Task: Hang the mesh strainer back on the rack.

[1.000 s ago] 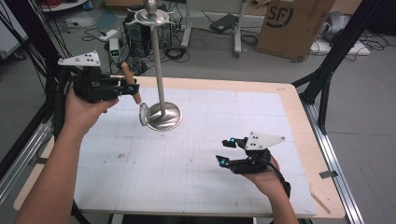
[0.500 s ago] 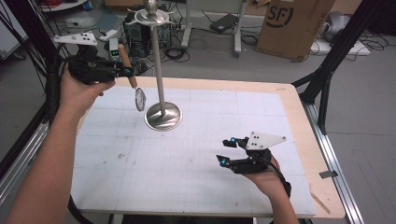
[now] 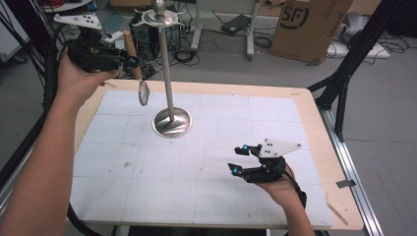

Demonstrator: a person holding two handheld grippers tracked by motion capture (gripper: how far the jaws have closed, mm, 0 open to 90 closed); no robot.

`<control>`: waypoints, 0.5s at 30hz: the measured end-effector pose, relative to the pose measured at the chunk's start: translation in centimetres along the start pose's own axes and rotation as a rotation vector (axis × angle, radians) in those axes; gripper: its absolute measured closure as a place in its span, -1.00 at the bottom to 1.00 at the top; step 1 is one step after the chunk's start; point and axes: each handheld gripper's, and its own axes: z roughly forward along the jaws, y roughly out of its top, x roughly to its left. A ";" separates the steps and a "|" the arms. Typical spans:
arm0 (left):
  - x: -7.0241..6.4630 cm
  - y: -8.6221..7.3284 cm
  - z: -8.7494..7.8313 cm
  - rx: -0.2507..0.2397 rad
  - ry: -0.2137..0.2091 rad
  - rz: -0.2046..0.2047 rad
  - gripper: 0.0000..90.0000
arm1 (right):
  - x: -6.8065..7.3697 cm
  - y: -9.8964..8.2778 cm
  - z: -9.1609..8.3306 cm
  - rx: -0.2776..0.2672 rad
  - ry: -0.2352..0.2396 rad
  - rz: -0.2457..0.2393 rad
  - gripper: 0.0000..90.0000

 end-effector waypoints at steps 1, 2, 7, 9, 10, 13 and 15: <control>0.1 0.1 0.0 0.005 0.003 0.003 0.53 | 0.0 0.0 0.0 0.000 0.001 -0.001 -0.08; 0.1 0.2 0.1 0.007 0.006 0.000 0.53 | 0.0 0.0 0.0 0.001 0.001 -0.003 -0.08; 0.5 0.6 0.2 0.014 0.019 0.002 0.53 | 0.0 0.0 0.0 -0.005 0.003 0.001 -0.08; 0.7 0.9 0.2 0.014 0.022 0.001 0.53 | -0.1 0.0 0.0 -0.003 0.002 0.004 -0.08; 0.9 1.0 0.2 0.017 0.026 0.003 0.53 | -0.1 0.0 0.0 -0.003 0.002 0.002 -0.08; 1.3 1.4 0.2 0.020 0.039 -0.005 0.53 | -0.1 -0.1 0.0 -0.003 0.004 0.003 -0.08; 1.5 1.6 0.2 0.020 0.048 -0.008 0.53 | -0.2 -0.1 0.0 -0.002 0.005 0.001 -0.08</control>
